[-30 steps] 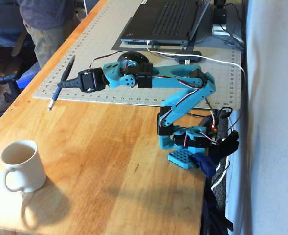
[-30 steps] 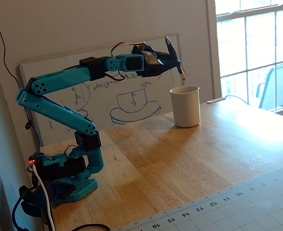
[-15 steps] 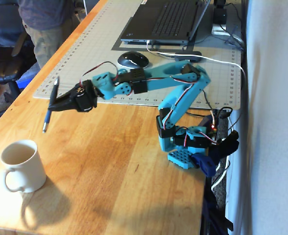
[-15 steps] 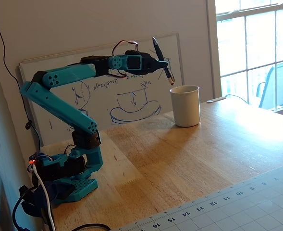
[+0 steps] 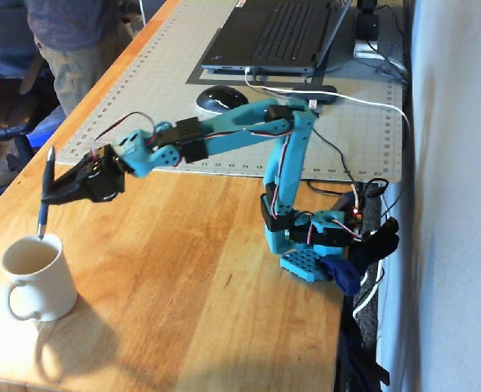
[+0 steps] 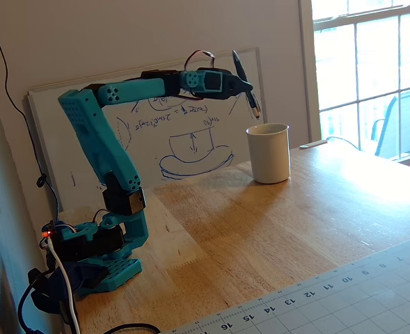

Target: Grasp a pen and put it in a mug.

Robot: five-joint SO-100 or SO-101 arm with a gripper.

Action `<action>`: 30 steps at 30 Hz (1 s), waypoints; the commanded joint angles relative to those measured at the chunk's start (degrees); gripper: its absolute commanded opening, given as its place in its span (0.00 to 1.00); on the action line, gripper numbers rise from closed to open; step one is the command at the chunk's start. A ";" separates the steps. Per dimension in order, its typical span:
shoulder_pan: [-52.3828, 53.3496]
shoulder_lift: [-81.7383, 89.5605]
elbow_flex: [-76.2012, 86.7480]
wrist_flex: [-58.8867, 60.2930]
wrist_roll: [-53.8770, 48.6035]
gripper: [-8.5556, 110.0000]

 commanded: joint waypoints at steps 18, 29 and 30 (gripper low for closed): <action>-0.35 -7.91 -7.73 -0.79 0.26 0.15; 0.26 -7.21 -8.00 -0.79 1.85 0.23; 0.26 -6.59 -8.09 -0.79 3.34 0.23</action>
